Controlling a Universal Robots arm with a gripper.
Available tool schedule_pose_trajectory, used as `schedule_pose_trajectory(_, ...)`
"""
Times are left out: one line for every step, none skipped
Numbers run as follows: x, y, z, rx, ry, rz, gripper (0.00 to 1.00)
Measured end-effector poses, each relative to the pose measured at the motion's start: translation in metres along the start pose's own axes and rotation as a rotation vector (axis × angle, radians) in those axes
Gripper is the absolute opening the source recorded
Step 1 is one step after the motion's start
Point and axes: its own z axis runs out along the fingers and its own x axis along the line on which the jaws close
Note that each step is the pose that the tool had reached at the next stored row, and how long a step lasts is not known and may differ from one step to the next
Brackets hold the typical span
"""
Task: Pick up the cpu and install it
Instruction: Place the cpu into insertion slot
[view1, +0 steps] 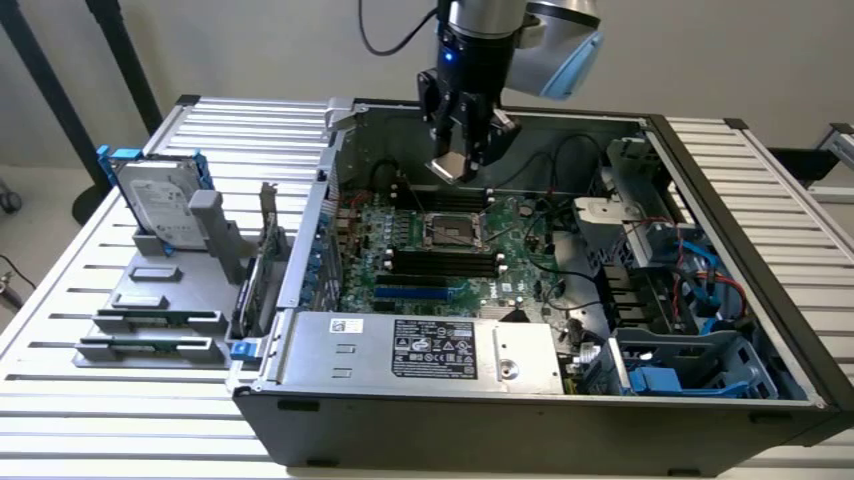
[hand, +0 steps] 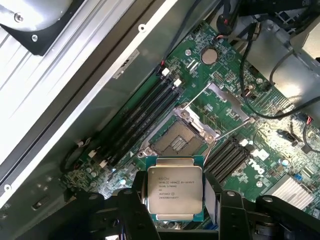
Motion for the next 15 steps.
schedule_pose_trajectory(0.0,0.0,0.0001,-0.0009,0.0001,0.013,0.55)
schedule_pose_trajectory(0.0,0.0,0.0002,-0.0019,0.0002,0.028,0.55)
schedule_pose_trajectory(0.0,0.0,0.0002,-0.0027,0.0002,0.041,0.55)
schedule_pose_trajectory(0.0,0.0,0.0002,-0.0034,0.0002,0.056,0.55)
schedule_pose_trajectory(0.0,0.0,0.0002,-0.0043,0.0003,0.07,0.55)
schedule_pose_trajectory(0.0,0.0,0.0003,-0.0053,0.0004,0.085,0.55)
schedule_pose_trajectory(0.0,0.0,0.0003,-0.0061,0.0004,0.1,0.55)
schedule_pose_trajectory(0.0,0.0,0.0003,-0.007,0.0004,0.116,0.55)
schedule_pose_trajectory(0.0,0.0,0.0003,-0.0081,0.0005,0.133,0.55)
schedule_pose_trajectory(0.0,0.0,0.0004,-0.009,0.0005,0.149,0.55)
schedule_pose_trajectory(0.0,0.0,0.0004,-0.01,0.0006,0.165,0.55)
schedule_pose_trajectory(0.0,0.0,0.0005,-0.0109,0.0006,0.181,0.55)
schedule_pose_trajectory(0.0,0.0,0.0005,-0.0119,0.0007,0.198,0.55)
schedule_pose_trajectory(0.0,0.0,0.0005,-0.013,0.0008,0.216,0.55)
schedule_pose_trajectory(-0.0001,0.0,0.0006,-0.014,0.0009,0.233,0.55)
